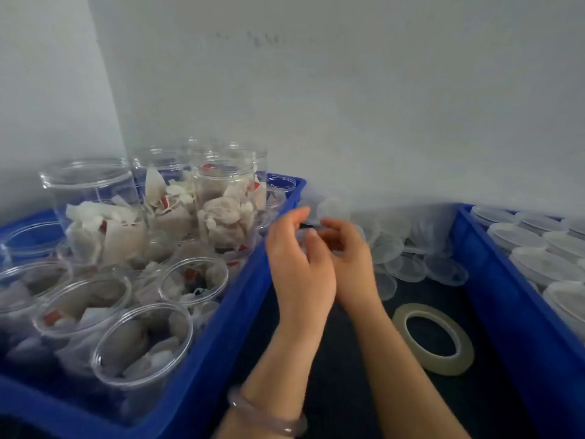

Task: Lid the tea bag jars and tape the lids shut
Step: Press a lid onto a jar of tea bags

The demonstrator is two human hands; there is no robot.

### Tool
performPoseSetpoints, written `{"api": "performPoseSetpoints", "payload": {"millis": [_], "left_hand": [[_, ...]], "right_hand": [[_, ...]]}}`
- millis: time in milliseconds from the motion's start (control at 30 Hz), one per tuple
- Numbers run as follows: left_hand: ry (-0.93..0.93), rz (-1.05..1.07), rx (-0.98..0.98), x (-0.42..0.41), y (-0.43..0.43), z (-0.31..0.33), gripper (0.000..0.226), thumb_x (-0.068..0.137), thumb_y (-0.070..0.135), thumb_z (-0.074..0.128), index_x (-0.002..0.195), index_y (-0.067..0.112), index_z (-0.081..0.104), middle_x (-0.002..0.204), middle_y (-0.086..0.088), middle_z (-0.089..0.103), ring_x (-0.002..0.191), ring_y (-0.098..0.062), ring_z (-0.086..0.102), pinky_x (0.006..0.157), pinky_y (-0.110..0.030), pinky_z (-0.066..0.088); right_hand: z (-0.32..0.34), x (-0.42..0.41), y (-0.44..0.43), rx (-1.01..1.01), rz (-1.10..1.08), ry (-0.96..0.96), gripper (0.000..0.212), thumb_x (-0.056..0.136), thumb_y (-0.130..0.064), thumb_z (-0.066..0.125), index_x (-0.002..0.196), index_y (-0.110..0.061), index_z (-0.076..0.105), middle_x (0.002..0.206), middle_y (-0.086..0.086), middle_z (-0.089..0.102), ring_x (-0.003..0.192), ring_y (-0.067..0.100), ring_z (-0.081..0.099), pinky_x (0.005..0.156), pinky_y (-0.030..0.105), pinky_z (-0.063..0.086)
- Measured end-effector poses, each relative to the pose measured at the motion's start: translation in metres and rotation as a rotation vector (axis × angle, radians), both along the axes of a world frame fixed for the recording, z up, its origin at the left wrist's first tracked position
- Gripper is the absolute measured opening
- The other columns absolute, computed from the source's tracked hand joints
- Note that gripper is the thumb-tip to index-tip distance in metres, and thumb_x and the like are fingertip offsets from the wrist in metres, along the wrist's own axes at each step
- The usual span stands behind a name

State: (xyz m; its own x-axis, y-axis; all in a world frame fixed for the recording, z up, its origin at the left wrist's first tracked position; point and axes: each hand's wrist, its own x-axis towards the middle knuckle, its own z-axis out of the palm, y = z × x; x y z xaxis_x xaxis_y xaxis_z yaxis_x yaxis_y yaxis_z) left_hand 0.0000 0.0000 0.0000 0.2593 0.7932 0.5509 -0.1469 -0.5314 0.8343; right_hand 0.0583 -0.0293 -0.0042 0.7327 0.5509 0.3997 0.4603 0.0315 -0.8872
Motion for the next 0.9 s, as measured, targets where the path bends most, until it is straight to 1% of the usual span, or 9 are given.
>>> {"api": "performPoseSetpoints", "payload": {"millis": [67,133,233,400,500,600,700,767,900], "left_hand": [[-0.225,0.281,0.054,-0.007,0.011,0.025,0.039,0.091,0.012,0.049,0.129,0.023,0.046,0.138,0.003,0.039,0.125,-0.003,0.038,0.098,-0.013,0.036],[-0.264,0.408,-0.012,-0.011,0.023,0.044,0.056,0.089,0.010,0.049,0.143,0.011,0.032,0.154,-0.009,0.016,0.138,-0.010,0.018,0.111,-0.020,0.023],[-0.205,0.343,-0.334,-0.011,0.043,0.044,0.075,0.092,0.019,0.052,0.151,0.008,0.007,0.159,-0.011,-0.006,0.147,-0.022,-0.001,0.120,-0.041,0.010],[-0.140,0.272,-0.416,-0.011,0.060,0.031,0.074,0.097,0.024,0.047,0.152,0.011,0.000,0.160,-0.009,0.002,0.147,-0.023,0.002,0.120,-0.045,0.010],[-0.080,0.252,-0.386,-0.013,0.050,0.034,0.072,0.097,0.027,0.048,0.152,0.012,0.004,0.160,-0.008,0.005,0.147,-0.022,0.006,0.119,-0.044,0.013],[-0.098,0.179,-0.239,-0.013,0.027,0.046,0.083,0.084,0.037,0.062,0.151,0.019,0.015,0.154,-0.008,0.022,0.140,-0.025,0.026,0.113,-0.046,0.030],[0.050,0.042,-0.178,-0.008,0.015,0.047,0.108,0.059,0.063,0.065,0.149,0.029,0.016,0.149,-0.003,0.025,0.136,-0.025,0.032,0.105,-0.047,0.040],[0.251,-0.105,-0.155,0.000,0.017,0.034,0.121,0.045,0.071,0.070,0.148,0.036,0.015,0.150,0.002,0.022,0.138,-0.022,0.028,0.100,-0.043,0.044],[0.299,-0.372,-0.226,0.024,0.012,-0.020,0.120,0.050,0.039,0.088,0.147,0.035,0.018,0.149,0.007,0.031,0.133,-0.009,0.034,0.100,-0.027,0.042]], "right_hand": [[0.025,-0.005,0.029,0.021,0.162,0.015,0.040,0.088,-0.025,0.065,0.124,-0.018,0.051,0.116,0.003,0.063,0.105,0.011,0.061,0.089,0.023,0.051],[0.048,-0.014,0.058,0.007,0.254,0.078,0.049,0.092,-0.024,0.058,0.137,-0.011,0.043,0.129,0.010,0.056,0.116,0.022,0.056,0.100,0.036,0.046],[0.044,-0.024,0.083,0.036,0.336,0.219,0.041,0.099,-0.021,0.047,0.138,-0.011,0.042,0.118,-0.002,0.057,0.110,0.015,0.054,0.092,0.029,0.045],[0.026,-0.025,0.095,-0.018,0.306,0.189,0.034,0.098,-0.022,0.051,0.132,-0.021,0.048,0.100,-0.015,0.058,0.081,-0.006,0.060,0.067,0.008,0.047],[0.032,-0.026,0.086,0.033,0.286,0.208,0.022,0.093,-0.029,0.055,0.114,-0.026,0.051,0.098,-0.008,0.059,0.083,0.005,0.058,0.073,0.020,0.048],[0.039,-0.022,0.054,0.116,0.220,0.137,0.060,0.066,-0.056,0.056,0.117,-0.024,0.055,0.106,-0.004,0.062,0.095,0.010,0.059,0.084,0.025,0.050],[0.031,-0.003,0.005,0.176,0.067,-0.049,0.045,0.065,-0.047,0.068,0.108,-0.038,0.056,0.108,-0.007,0.061,0.100,0.005,0.058,0.076,0.013,0.049],[0.008,0.013,-0.026,0.096,-0.011,-0.049,0.052,0.063,-0.039,0.075,0.110,-0.027,0.056,0.111,0.001,0.057,0.103,0.010,0.056,0.077,0.018,0.051],[-0.051,0.025,-0.050,-0.100,-0.061,-0.063,0.066,0.066,-0.019,0.084,0.125,-0.020,0.054,0.121,-0.002,0.052,0.110,-0.004,0.045,0.087,0.014,0.046]]}}
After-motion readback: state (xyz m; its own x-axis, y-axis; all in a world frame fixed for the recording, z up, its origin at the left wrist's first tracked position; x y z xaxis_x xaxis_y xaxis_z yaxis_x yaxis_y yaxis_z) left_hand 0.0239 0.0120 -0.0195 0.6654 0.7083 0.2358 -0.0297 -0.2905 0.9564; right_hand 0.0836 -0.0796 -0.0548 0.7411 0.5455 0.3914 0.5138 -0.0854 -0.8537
